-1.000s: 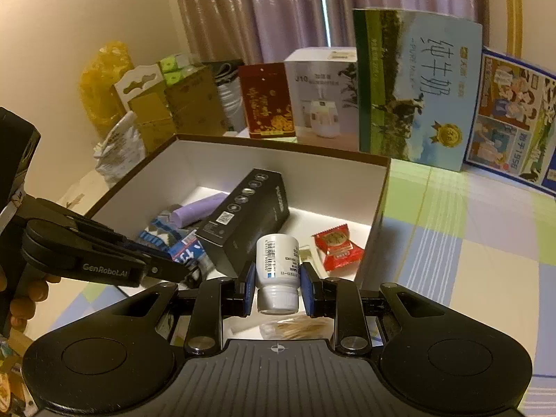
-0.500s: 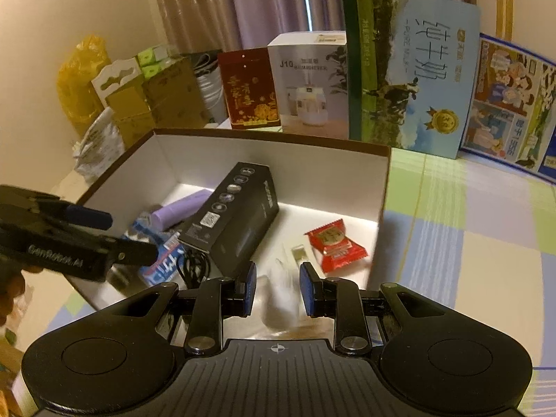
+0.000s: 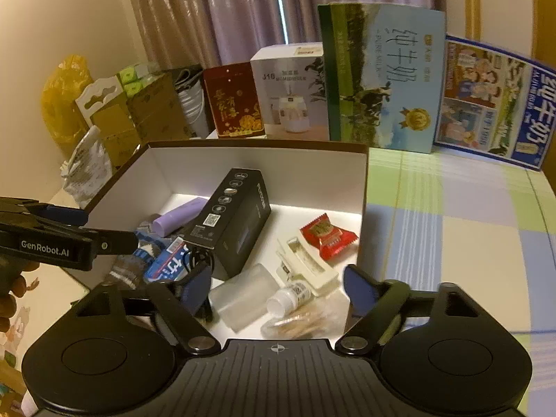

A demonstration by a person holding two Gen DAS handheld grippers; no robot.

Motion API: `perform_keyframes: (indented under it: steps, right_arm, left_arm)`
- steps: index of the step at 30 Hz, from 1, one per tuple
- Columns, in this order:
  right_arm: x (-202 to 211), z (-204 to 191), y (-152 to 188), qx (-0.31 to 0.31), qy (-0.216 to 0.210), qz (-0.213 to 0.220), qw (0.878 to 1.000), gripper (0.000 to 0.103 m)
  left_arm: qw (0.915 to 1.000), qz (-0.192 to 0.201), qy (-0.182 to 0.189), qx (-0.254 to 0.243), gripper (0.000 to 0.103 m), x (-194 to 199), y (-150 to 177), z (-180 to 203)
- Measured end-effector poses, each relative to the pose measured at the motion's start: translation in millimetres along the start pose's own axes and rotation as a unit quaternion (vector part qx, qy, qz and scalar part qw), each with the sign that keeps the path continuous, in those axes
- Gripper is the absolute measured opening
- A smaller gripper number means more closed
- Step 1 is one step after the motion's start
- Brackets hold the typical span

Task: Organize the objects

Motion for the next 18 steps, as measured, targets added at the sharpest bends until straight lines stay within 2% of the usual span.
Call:
perform_keyframes:
  steps: [5, 9, 18]
  right_arm:
    - [22, 1, 9, -0.020, 0.010, 0.010, 1.000, 0.100]
    - [40, 6, 13, -0.040, 0.018, 0.015, 0.999, 0.101]
    - [88, 24, 36, -0.057, 0.021, 0.012, 0.998, 0.101]
  left_arm:
    - [0.9997, 0.021, -0.010, -0.012, 0.102, 21, 5, 9]
    - [0.9993, 0.038, 0.001, -0.006, 0.102, 42, 12, 19]
    - [0.9994, 0.028, 0.008, 0.017, 0.102, 82, 39, 53]
Point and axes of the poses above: each gripper's, at about its wrist camera, not at the fingertips, and x roughly against the way its jaws point, z to its right, y to its underside, the point moved 4 cm from there along -x, roughly the way its jaws point, and after that the axes turned 11 degrees about -x, right-handed, at the moved point
